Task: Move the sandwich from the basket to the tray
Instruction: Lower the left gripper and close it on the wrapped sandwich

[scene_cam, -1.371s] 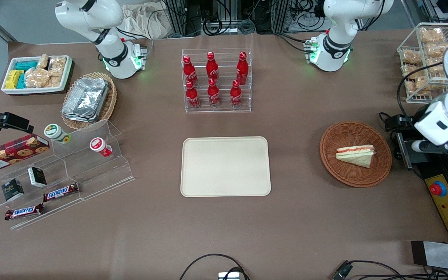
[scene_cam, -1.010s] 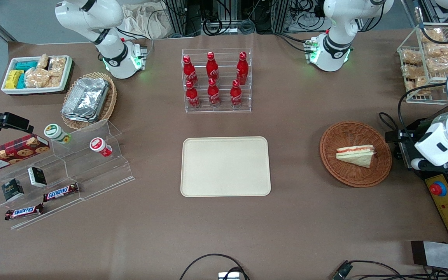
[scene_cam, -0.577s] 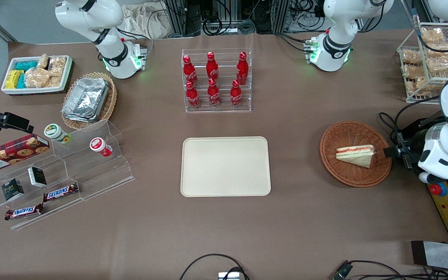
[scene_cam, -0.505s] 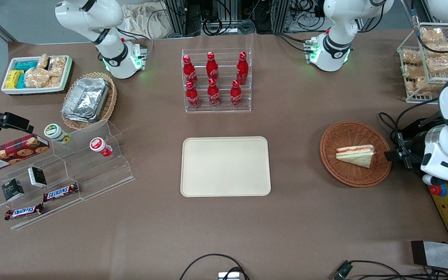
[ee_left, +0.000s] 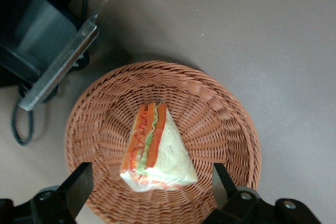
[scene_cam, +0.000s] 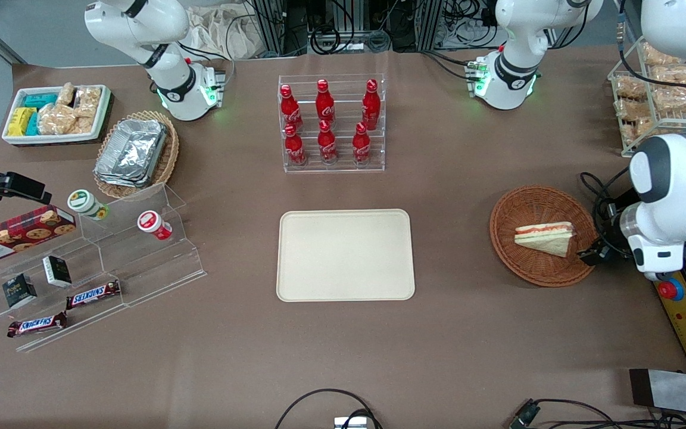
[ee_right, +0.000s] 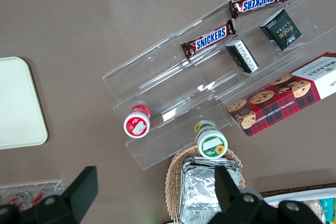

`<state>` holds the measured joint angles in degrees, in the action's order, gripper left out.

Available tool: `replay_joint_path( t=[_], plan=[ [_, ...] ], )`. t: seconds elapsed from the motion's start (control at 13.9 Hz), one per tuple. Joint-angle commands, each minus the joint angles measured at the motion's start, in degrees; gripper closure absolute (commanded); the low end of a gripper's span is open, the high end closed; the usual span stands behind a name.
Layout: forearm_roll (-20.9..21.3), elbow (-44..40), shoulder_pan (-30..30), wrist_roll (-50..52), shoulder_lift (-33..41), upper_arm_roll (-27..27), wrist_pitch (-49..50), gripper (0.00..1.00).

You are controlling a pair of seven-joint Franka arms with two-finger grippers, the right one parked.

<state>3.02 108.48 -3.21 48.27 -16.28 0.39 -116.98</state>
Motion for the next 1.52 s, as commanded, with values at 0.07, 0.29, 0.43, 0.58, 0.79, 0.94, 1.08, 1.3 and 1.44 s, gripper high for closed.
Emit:
replay_joint_path(
  t=[0.07, 0.29, 0.43, 0.58, 0.79, 0.94, 1.08, 1.3, 1.44],
  plan=[
    [-1.0, 4.6, 0.9, 5.5, -0.1, 0.4, -3.2, 0.0],
    [-1.9, 6.1, 0.7, 5.5, -0.2, 0.4, -4.0, 0.0],
    [-4.1, 6.2, 0.6, 5.5, -0.9, 0.4, -4.4, 0.0],
    [-4.3, 7.2, 0.6, 5.5, -1.4, 0.5, -4.6, 0.0],
    [-4.3, 8.8, 0.4, 5.5, -1.2, 0.8, -4.8, 0.0],
    [-4.3, 9.7, 0.4, 5.5, -1.4, 0.9, -6.0, 0.0],
    [-4.3, 11.3, 0.5, 5.5, -1.6, 0.9, -9.0, 0.0],
    [-4.3, 10.7, 0.6, 5.7, -3.7, 0.9, -10.8, 0.0],
    [-4.4, 10.1, 0.6, 9.4, -4.2, 0.8, -12.0, 0.5]
  ],
)
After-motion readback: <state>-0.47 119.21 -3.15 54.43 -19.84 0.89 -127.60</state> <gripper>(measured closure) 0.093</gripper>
